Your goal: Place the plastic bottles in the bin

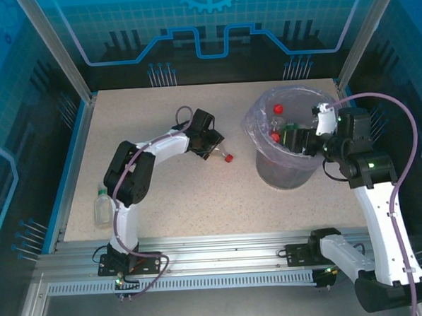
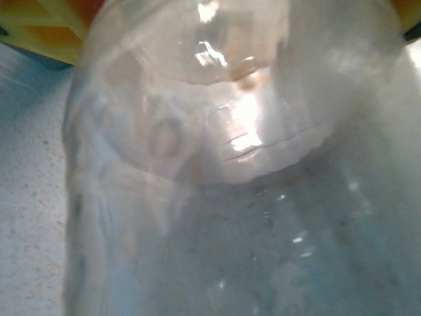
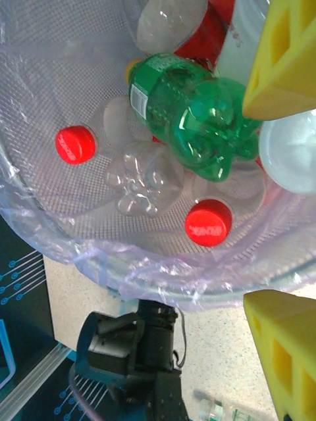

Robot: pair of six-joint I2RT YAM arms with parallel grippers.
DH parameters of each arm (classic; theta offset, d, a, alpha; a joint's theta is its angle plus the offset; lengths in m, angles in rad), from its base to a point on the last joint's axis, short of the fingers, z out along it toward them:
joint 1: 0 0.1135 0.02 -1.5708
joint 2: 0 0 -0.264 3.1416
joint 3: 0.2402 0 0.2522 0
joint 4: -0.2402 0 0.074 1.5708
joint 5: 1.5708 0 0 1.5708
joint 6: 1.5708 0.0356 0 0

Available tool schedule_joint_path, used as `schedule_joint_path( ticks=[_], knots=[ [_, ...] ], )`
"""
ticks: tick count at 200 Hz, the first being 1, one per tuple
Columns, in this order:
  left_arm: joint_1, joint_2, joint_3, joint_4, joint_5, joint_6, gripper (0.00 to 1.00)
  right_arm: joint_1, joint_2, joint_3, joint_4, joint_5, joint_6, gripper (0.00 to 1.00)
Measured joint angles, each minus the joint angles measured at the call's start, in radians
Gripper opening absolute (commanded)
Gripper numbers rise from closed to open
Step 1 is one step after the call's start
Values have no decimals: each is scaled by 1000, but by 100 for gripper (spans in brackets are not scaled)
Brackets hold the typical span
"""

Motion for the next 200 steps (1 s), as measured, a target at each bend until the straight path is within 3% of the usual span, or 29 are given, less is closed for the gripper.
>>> schedule_joint_path(
  ticks=[54, 90, 119, 200],
  knots=[
    [0, -265, -158, 27, -44, 182, 47, 168, 25, 78, 8, 82, 46, 69],
    [0, -446, -312, 66, -73, 303, 48, 366, 154, 139, 73, 170, 48, 70],
    [0, -554, -394, 103, -67, 430, 49, 454, 262, 171, 159, 168, 49, 71],
    [0, -784, -575, 146, 248, 868, 49, 495, 507, 238, 346, 1, 87, 83]
  ],
)
